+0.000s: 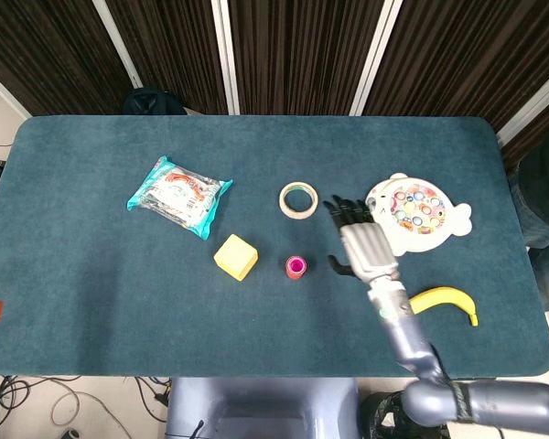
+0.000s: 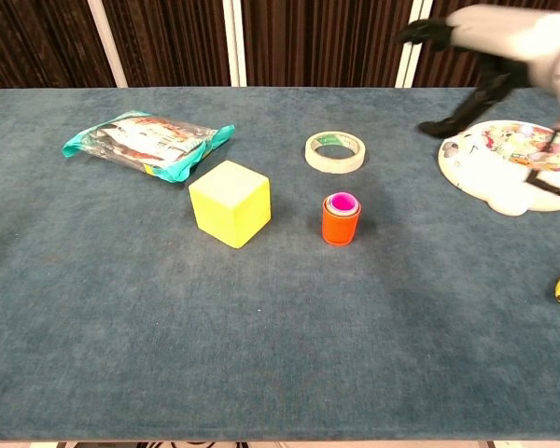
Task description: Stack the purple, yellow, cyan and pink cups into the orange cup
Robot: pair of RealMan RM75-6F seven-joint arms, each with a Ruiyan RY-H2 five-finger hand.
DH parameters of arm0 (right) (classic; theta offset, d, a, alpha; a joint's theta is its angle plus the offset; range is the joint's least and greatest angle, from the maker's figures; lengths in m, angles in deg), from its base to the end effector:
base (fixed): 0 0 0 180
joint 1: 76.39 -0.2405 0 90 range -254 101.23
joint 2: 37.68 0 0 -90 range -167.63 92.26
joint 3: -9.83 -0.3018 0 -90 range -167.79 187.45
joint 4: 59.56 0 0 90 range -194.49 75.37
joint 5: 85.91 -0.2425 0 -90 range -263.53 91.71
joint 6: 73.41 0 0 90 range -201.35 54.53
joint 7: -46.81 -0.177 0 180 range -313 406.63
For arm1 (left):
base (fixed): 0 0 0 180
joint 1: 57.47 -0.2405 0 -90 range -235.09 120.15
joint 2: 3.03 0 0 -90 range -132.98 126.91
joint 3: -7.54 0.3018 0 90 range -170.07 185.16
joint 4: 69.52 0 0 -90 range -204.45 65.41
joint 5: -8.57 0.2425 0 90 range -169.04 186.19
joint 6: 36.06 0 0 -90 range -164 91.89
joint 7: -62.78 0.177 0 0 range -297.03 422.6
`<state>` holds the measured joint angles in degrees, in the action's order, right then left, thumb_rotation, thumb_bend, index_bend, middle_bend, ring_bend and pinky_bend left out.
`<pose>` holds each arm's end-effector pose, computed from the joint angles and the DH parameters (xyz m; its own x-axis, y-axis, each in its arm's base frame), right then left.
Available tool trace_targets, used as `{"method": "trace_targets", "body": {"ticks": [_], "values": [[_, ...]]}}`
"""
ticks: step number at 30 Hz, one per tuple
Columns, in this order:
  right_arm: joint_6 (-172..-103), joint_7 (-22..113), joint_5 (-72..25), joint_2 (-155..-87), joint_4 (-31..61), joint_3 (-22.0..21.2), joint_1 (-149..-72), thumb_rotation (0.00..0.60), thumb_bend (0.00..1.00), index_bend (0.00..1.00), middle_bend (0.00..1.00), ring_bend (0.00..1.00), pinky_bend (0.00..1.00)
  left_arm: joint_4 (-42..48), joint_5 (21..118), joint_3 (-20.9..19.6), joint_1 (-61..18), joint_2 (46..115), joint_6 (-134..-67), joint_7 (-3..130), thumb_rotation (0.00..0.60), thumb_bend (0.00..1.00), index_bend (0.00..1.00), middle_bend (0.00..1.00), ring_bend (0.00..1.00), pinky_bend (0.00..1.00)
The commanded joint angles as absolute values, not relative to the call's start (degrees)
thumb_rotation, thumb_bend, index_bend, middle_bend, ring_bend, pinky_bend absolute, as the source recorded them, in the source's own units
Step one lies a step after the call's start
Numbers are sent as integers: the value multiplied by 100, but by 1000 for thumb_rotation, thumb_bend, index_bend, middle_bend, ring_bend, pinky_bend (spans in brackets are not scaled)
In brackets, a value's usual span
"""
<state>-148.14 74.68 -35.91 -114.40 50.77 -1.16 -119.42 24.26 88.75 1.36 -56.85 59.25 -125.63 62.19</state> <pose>-0.1354 -0.3827 0.0392 0.2947 -0.1405 0.9452 -0.9431 -0.2022 0.2639 -0.3821 0.2039 0.1882 0.3918 -0.1060 0.9139 0.9147 0.1516 -0.3745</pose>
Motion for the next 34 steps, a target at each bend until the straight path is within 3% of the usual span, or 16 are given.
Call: {"method": "trace_targets", "body": {"ticks": [1,7,14,21,34], "values": [[-15943,6927,-2279,-10816,5422,659,-10917,600,398,59,0,46,20,2430,8881,139,-5685,5924,-12569,6229,600,273,34,31,0,0],[-17260,6491,-680,-10684,4943,1529,-9859,600,398,59,0,45,19,2455,8847,105,-5693,5917,-12600,6212,600,273,34,30,0,0],[-17754,6389,-82,-10815,4217,1988,-9210,600,398,59,0,40,11,2468,8874,111,-5682,5902,-12587,6195,600,273,34,30,0,0],[-17592,6104,-50,-10987,3679,2099,-8938,600,397,59,0,39,10,2436,8993,150,-5636,5851,-12508,6030,600,273,33,29,0,0],[-17427,5912,-25,-11178,3269,1924,-8653,600,397,59,0,39,11,2406,9177,256,-5575,5737,-12361,5807,600,273,34,26,0,0]]}}
